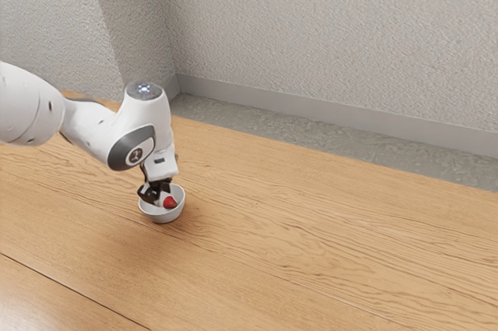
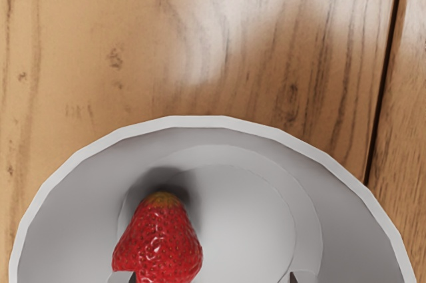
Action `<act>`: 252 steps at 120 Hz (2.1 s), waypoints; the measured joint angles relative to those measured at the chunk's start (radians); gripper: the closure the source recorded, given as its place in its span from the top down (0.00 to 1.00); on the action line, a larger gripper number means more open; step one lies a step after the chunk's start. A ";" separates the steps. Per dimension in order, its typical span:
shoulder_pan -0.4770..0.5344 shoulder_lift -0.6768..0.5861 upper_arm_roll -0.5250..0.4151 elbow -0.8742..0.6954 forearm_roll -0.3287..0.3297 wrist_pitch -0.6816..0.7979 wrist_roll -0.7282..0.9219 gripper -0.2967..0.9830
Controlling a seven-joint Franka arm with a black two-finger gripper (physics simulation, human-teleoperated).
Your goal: Take strawberry from the bowl
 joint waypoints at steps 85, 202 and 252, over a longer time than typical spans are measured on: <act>0.025 0.046 -0.005 0.029 -0.017 0.044 0.173 0.44; 0.034 0.103 -0.008 0.025 -0.080 0.134 0.213 0.38; 0.032 0.036 -0.008 0.018 -0.108 0.118 0.212 0.27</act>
